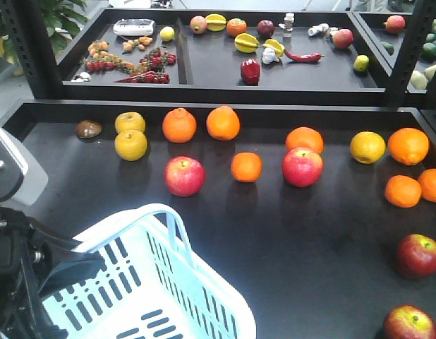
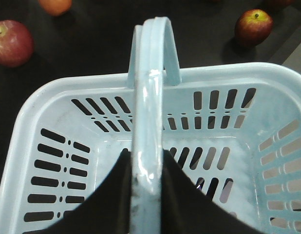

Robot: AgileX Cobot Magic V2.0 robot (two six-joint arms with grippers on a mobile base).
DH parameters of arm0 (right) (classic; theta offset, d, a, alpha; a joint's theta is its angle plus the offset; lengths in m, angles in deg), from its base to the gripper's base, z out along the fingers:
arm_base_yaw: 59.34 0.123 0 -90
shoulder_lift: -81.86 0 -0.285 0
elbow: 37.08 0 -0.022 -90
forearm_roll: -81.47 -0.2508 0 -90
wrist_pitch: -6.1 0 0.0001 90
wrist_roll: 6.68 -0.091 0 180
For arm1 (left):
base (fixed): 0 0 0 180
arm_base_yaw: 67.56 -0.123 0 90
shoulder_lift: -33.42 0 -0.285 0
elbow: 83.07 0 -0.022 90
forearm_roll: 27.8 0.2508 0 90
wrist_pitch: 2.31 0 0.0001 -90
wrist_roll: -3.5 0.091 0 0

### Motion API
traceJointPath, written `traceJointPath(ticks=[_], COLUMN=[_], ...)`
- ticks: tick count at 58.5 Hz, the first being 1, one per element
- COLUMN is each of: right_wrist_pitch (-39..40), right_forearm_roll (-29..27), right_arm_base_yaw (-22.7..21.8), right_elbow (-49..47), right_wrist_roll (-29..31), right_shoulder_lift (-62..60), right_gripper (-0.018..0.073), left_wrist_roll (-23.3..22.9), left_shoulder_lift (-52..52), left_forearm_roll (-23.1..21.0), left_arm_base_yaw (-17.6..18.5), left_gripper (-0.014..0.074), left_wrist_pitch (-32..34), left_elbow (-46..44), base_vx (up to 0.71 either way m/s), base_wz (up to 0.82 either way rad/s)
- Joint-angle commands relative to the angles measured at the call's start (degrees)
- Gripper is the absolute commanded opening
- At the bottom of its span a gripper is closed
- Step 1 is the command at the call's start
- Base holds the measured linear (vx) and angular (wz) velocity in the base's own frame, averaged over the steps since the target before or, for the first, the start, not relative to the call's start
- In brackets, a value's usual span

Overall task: Pick three apples into basket with both arms
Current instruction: 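Drive up to the fruit table edge and stop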

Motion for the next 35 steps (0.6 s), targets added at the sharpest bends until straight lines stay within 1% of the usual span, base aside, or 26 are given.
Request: traceJointPath(ticks=[1,35], right_wrist_pitch=[4.05,4.14], right_forearm_roll=[0.79,0.79], right_arm_base_yaw=[-0.25,-0.25], right_elbow=[0.65,0.65], right_wrist_roll=[0.62,0.62], right_shoulder_lift=[-0.68,-0.68], right_gripper=[-0.0008,-0.0008], left_wrist_roll=[-0.33,-0.33], left_shoulder_lift=[-0.91,-0.91], left_forearm_roll=[-1.39,-1.39], left_arm_base_yaw=[0.26,0.26], left_gripper=[-0.0006,-0.0006], left_wrist_pitch=[4.51,4.51], left_elbow=[-1.66,-1.66], base_vx=[0.03,0.02], base_wz=[-0.08,-0.03])
